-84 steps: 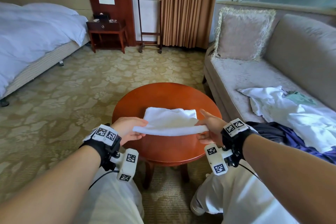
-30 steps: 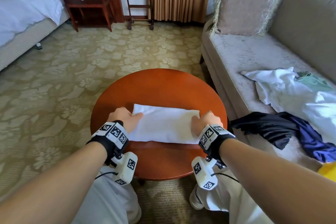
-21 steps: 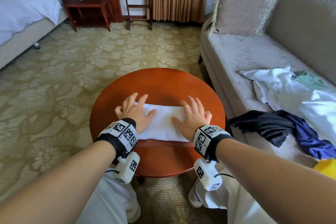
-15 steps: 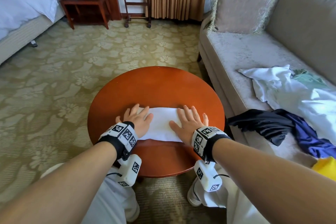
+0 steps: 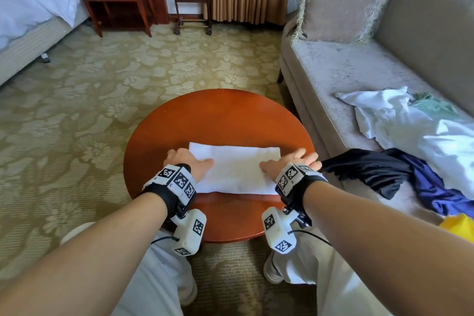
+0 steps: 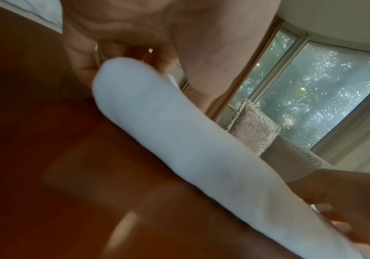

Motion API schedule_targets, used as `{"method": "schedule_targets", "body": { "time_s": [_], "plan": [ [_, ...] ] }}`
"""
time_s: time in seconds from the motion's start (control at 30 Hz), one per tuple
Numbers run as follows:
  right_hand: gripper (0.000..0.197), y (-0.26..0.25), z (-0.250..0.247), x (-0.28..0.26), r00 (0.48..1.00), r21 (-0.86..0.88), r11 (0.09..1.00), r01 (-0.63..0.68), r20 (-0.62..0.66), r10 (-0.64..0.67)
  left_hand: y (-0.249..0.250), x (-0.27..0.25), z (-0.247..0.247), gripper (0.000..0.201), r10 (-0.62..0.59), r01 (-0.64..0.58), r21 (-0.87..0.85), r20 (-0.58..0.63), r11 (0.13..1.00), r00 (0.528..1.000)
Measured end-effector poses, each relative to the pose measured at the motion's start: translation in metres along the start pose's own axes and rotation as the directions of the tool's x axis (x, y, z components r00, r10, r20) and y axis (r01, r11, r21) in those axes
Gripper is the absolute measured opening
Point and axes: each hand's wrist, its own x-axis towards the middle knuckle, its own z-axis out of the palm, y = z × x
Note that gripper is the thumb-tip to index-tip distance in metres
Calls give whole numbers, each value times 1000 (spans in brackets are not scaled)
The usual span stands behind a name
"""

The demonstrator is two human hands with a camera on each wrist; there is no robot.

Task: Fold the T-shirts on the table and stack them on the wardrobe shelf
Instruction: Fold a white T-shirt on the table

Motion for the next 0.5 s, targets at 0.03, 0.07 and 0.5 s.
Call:
{"method": "schedule_targets", "body": {
  "time_s": [0.03,0.07,0.5],
  "plan": [
    [102,4,-9,-2,998,5,1000,0,63,0,4,-3,0,65,-13,13,-6,23,1000,1000],
    [95,8,-18,-2,982,-12,999,31,185,-28,7,-7,0,65,-26,26,-7,38,1000,999],
    [33,81,-40,14,788,158,974,161,574,-224,56,-31,15,112,-68,68,5,209,998,976]
  ]
}}
